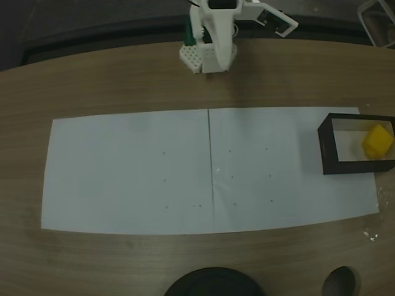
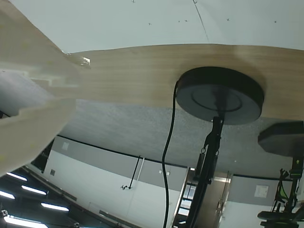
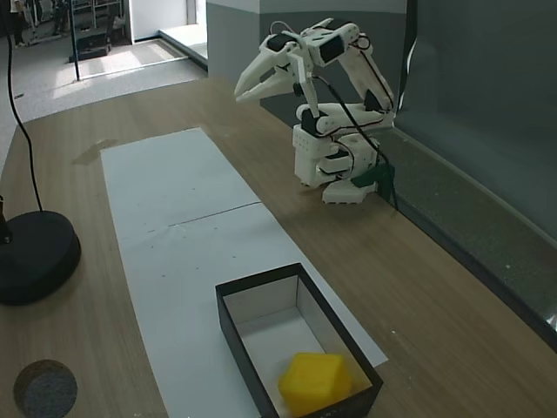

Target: Grab a yellow square and put it in the box.

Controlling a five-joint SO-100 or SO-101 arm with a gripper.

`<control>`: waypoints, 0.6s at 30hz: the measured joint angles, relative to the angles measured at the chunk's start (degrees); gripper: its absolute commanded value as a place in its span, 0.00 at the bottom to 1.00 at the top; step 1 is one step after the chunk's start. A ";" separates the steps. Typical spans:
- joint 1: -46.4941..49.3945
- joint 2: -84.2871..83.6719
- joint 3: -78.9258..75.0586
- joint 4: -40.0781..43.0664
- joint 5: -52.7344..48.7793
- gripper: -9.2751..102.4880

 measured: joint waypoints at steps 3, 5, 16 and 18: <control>-0.26 0.09 3.16 -1.41 0.00 0.08; -0.18 0.18 5.36 -2.99 0.00 0.08; -0.26 -0.26 22.68 -11.07 0.97 0.08; -0.26 0.18 24.52 -11.60 2.81 0.08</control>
